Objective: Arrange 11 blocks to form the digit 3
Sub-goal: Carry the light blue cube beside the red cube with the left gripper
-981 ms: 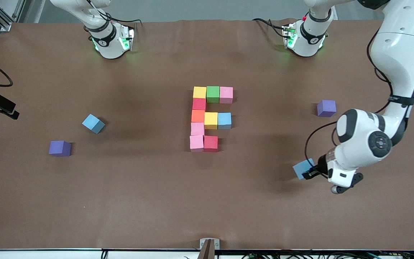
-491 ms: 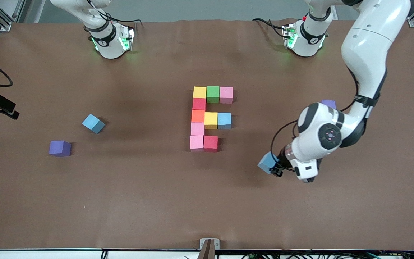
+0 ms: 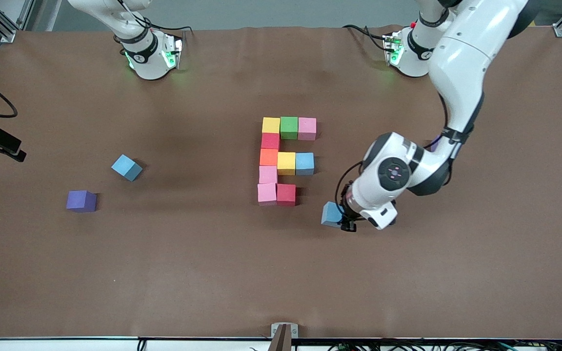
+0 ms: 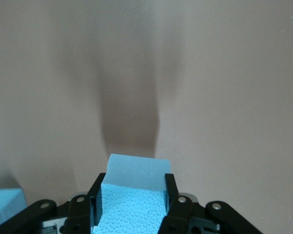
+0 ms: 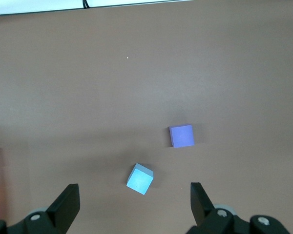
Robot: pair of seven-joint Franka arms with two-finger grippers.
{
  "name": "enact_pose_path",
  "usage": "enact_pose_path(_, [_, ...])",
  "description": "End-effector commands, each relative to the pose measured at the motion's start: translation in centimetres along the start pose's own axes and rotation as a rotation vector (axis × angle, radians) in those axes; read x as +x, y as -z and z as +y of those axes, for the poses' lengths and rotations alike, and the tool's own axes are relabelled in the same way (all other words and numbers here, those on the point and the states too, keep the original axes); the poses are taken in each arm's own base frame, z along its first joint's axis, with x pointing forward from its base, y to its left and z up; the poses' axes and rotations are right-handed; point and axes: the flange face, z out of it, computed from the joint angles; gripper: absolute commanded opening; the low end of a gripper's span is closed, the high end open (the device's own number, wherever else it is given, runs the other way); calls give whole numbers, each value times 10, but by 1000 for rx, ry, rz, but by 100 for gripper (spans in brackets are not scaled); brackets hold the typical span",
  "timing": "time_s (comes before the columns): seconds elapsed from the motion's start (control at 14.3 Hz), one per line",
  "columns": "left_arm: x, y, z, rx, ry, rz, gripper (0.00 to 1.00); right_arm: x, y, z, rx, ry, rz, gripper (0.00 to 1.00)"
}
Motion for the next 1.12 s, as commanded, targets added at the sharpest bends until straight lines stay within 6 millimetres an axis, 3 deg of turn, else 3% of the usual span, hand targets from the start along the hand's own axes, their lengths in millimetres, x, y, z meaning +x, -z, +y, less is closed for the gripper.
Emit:
enact_pose_path(0.0, [-31, -11, -14, -21, 73, 65, 11, -8, 2, -4, -5, 15, 6, 100])
enact_pose_path(0.21, [-55, -26, -34, -32, 106, 108, 11, -9, 2, -9, -7, 23, 3, 100])
enact_pose_path(0.49, [-66, -44, -46, -21, 157, 126, 11, -8, 2, -8, -10, 23, 9, 100])
enact_pose_path(1.05, [-84, -49, -63, -16, 160, 130, 11, -9, 1, -3, -11, 15, -1, 100])
